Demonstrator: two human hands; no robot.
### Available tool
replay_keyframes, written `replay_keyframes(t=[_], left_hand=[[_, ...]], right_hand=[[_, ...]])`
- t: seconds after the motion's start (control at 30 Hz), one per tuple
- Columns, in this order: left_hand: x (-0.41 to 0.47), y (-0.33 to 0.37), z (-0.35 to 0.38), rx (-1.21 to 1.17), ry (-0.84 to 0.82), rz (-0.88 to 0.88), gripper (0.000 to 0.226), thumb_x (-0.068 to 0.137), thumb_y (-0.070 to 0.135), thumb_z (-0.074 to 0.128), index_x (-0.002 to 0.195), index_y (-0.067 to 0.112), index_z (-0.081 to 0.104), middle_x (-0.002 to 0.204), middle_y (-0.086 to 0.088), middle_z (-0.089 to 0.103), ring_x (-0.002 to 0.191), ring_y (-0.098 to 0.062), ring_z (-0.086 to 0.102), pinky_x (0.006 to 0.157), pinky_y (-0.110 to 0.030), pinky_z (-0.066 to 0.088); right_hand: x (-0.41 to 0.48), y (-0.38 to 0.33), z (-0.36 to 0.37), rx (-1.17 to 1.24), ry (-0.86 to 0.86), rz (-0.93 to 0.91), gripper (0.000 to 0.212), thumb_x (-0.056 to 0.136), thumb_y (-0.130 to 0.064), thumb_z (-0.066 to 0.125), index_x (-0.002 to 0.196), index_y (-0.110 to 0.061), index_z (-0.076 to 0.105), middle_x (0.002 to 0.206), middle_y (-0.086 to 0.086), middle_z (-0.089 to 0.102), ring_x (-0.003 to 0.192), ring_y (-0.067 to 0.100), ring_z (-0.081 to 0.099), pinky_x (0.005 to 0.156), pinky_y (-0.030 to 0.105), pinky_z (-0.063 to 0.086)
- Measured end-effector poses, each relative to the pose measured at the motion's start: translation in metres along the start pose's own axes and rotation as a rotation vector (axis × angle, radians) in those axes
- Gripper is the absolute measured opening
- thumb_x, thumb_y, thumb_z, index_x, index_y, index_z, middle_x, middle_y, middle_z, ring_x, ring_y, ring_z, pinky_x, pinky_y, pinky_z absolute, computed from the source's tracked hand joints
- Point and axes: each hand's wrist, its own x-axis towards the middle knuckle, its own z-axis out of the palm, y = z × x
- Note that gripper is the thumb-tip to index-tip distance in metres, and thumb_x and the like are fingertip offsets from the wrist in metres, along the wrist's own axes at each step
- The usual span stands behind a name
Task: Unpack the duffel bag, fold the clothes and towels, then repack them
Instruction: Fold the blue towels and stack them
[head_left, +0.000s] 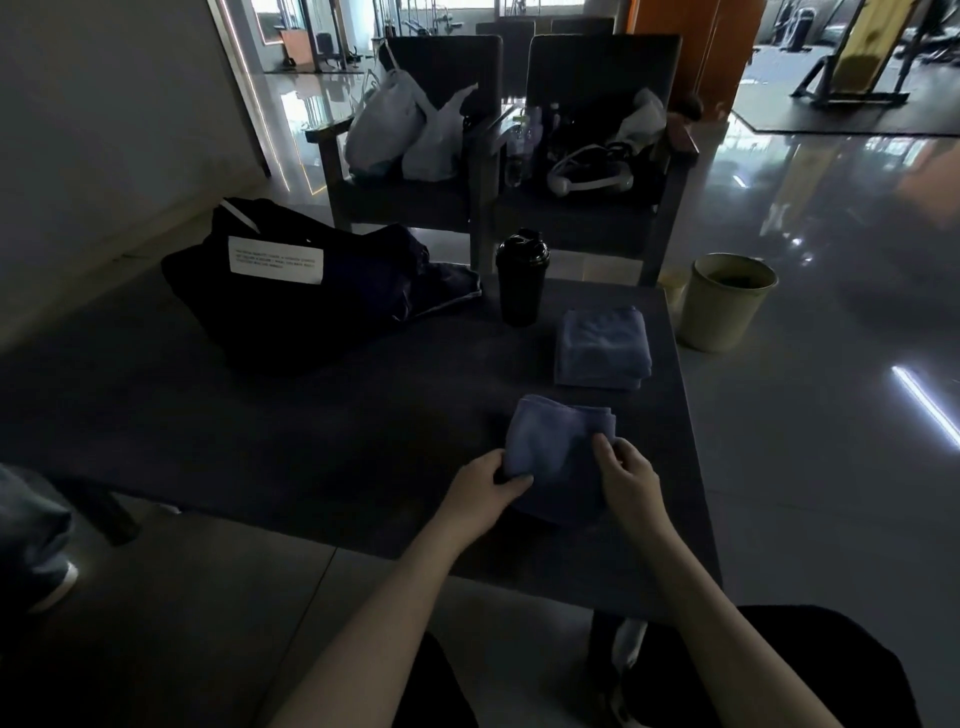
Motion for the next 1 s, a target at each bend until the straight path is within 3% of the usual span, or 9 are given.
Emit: replay_keyframes(t=[0.1, 0.2, 0.27, 0.37, 0.43, 0.7, 0.8, 0.9, 1.0], left_hand=[[0.006, 0.002, 0.006, 0.008, 0.018, -0.017, 0.02, 0.092, 0.024, 0.057, 0.111, 0.017, 0.061, 0.104, 0.003, 0.067, 0.092, -0.008, 0.061, 0.072, -0.017, 0.047], [0.012, 0.003, 0.01, -0.013, 0.026, -0.071, 0.023, 0.094, 0.03, 0.055, 0.112, 0.017, 0.061, 0.104, 0.001, 0.067, 0.093, -0.012, 0.063, 0.082, -0.03, 0.053], [0.014, 0.004, 0.014, 0.014, 0.052, -0.09, 0.023, 0.094, 0.034, 0.054, 0.107, 0.015, 0.061, 0.1, -0.001, 0.067, 0.091, -0.015, 0.063, 0.084, -0.038, 0.053], [0.016, 0.006, 0.019, 0.195, 0.119, -0.122, 0.024, 0.094, 0.038, 0.051, 0.084, 0.016, 0.053, 0.081, -0.001, 0.061, 0.073, -0.016, 0.06, 0.061, -0.032, 0.047], [0.016, 0.01, 0.025, 0.329, 0.178, -0.134, 0.027, 0.095, 0.039, 0.049, 0.08, 0.017, 0.047, 0.077, 0.0, 0.057, 0.07, -0.018, 0.057, 0.056, -0.029, 0.04], [0.017, 0.02, 0.041, 0.707, 0.297, -0.05, 0.027, 0.098, 0.038, 0.041, 0.106, 0.013, 0.047, 0.1, -0.006, 0.066, 0.088, -0.024, 0.065, 0.071, -0.034, 0.043], [0.016, 0.018, 0.043, 0.793, 0.322, -0.047, 0.035, 0.097, 0.035, 0.044, 0.123, 0.013, 0.04, 0.117, -0.006, 0.058, 0.099, -0.023, 0.061, 0.08, -0.036, 0.043], [0.021, 0.013, 0.041, 0.882, 0.28, 0.15, 0.056, 0.096, 0.026, 0.045, 0.147, 0.02, 0.022, 0.147, -0.003, 0.033, 0.13, -0.022, 0.038, 0.102, -0.04, 0.034], [0.032, 0.012, 0.037, 0.954, 0.033, 0.253, 0.055, 0.098, 0.018, 0.035, 0.151, 0.025, 0.02, 0.159, 0.006, 0.009, 0.146, -0.018, 0.006, 0.117, -0.044, 0.008]], right_hand=[[0.004, -0.002, 0.0, 0.043, -0.064, 0.01, 0.011, 0.092, -0.02, 0.057, 0.1, -0.014, 0.061, 0.084, 0.001, 0.064, 0.076, 0.01, 0.059, 0.063, 0.022, 0.046], [0.012, -0.001, 0.0, 0.033, -0.057, -0.016, 0.017, 0.089, -0.009, 0.058, 0.102, -0.018, 0.063, 0.089, 0.005, 0.067, 0.082, 0.015, 0.062, 0.074, 0.032, 0.051], [0.016, 0.001, 0.003, -0.029, -0.031, -0.038, 0.016, 0.09, -0.008, 0.056, 0.098, -0.021, 0.061, 0.087, 0.003, 0.066, 0.083, 0.015, 0.061, 0.074, 0.031, 0.049], [0.02, 0.008, 0.008, -0.14, -0.002, -0.003, 0.013, 0.092, -0.013, 0.054, 0.103, -0.016, 0.06, 0.087, -0.004, 0.062, 0.087, 0.014, 0.058, 0.065, 0.019, 0.043], [0.022, 0.011, 0.011, -0.169, 0.033, 0.024, 0.014, 0.092, -0.014, 0.055, 0.104, -0.013, 0.06, 0.089, -0.001, 0.061, 0.086, 0.014, 0.056, 0.06, 0.015, 0.038], [0.019, 0.014, 0.01, -0.27, 0.11, -0.02, 0.011, 0.093, -0.019, 0.053, 0.1, -0.012, 0.058, 0.084, 0.001, 0.063, 0.082, 0.02, 0.061, 0.058, 0.023, 0.04], [0.022, 0.009, 0.014, -0.521, 0.131, -0.047, 0.02, 0.093, -0.025, 0.054, 0.11, -0.014, 0.055, 0.095, 0.004, 0.064, 0.085, 0.023, 0.062, 0.057, 0.028, 0.038], [0.022, 0.007, 0.016, -0.783, 0.167, -0.093, 0.034, 0.092, -0.032, 0.056, 0.122, -0.016, 0.049, 0.111, 0.007, 0.055, 0.093, 0.025, 0.059, 0.061, 0.029, 0.036], [0.024, 0.006, 0.014, -0.924, 0.192, -0.105, 0.052, 0.09, -0.037, 0.058, 0.134, -0.016, 0.039, 0.122, 0.011, 0.046, 0.106, 0.027, 0.052, 0.067, 0.033, 0.042]])
